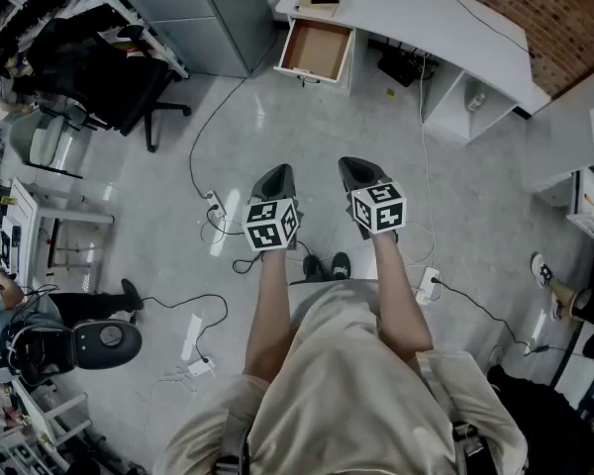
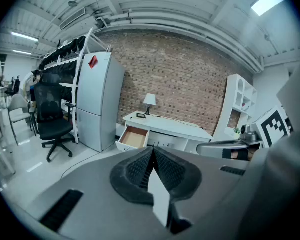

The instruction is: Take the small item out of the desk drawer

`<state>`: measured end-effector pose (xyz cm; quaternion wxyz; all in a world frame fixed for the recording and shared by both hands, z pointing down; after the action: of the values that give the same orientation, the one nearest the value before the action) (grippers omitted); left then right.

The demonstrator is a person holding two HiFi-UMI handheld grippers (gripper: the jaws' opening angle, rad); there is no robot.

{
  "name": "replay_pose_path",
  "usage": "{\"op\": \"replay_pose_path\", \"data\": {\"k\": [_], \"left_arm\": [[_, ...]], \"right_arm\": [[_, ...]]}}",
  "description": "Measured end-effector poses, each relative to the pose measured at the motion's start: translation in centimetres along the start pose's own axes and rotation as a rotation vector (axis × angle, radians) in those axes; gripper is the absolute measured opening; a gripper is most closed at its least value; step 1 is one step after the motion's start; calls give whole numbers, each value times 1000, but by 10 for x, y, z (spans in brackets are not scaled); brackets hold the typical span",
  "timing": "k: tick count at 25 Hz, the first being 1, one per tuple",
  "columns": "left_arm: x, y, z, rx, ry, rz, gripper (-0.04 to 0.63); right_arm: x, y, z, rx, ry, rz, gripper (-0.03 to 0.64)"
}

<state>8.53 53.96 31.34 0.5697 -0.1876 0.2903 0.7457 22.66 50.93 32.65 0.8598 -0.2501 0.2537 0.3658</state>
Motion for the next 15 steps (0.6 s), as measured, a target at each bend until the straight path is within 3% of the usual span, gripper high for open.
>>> {"op": "replay_pose_path", "data": {"k": [11,15], "left_arm": [[-4,-5,-6,-15,1,-17,16],[-10,3,-10,-7,3,-20,17]], "right_arm": [[1,-16,1,13,-7,29,25],[-4,-20,-2,-25,-19,-38,26]]}}
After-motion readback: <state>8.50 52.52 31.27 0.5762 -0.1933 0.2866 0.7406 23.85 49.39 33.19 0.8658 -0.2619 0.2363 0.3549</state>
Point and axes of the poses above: the fingertips, and each gripper's own axes: x backward along the fingers, y to its left, z out of its underside, the point moved 2 cm from there along x, backward along the fingers, and after that the axes turned 15 degrees about y, right-handed, at the moved point
